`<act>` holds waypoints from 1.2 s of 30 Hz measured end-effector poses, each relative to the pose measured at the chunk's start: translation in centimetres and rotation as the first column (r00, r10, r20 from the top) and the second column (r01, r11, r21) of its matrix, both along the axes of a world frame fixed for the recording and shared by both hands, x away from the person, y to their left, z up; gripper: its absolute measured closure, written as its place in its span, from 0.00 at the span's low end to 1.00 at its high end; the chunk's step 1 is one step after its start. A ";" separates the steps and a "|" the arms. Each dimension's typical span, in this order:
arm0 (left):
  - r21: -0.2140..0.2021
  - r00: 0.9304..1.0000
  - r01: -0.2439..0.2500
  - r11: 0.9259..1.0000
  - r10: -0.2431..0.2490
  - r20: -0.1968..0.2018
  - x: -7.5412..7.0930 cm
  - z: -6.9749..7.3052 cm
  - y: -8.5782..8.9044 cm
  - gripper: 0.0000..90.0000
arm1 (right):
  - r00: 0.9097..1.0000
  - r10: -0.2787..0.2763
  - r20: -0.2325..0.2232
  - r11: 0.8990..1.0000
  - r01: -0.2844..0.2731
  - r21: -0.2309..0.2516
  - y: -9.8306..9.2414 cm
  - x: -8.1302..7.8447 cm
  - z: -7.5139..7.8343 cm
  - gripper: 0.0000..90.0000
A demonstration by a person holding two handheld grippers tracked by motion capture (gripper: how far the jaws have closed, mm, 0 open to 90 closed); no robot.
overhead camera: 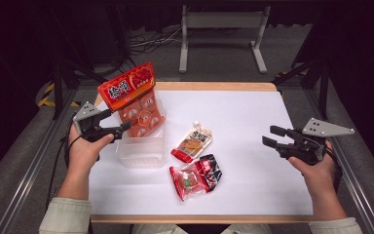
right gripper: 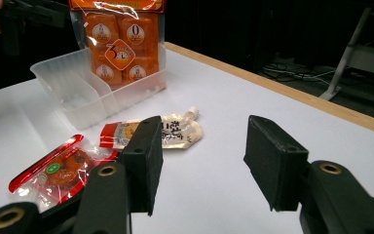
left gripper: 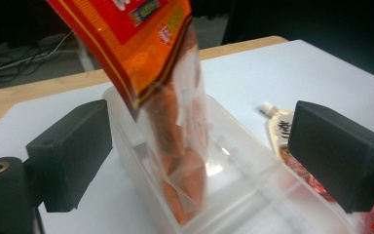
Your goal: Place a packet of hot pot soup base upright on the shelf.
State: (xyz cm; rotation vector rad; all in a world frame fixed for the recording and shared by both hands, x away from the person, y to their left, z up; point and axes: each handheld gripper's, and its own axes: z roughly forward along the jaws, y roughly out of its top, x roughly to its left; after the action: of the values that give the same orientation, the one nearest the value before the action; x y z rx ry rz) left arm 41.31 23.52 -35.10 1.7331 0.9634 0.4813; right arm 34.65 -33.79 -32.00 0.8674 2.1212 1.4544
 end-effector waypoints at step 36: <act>0.027 0.973 0.231 0.973 -0.231 -0.008 -7.1 0.5 -0.7 0.13 | 0.989 0.110 -0.097 0.991 -0.117 -0.068 6.4 2.2 -3.3 0.41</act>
State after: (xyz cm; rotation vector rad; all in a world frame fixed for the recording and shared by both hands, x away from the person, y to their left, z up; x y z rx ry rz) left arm 34.24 22.87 -34.56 1.8443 0.7487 0.3406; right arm 36.90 -27.40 -35.28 0.8135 2.3121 1.4051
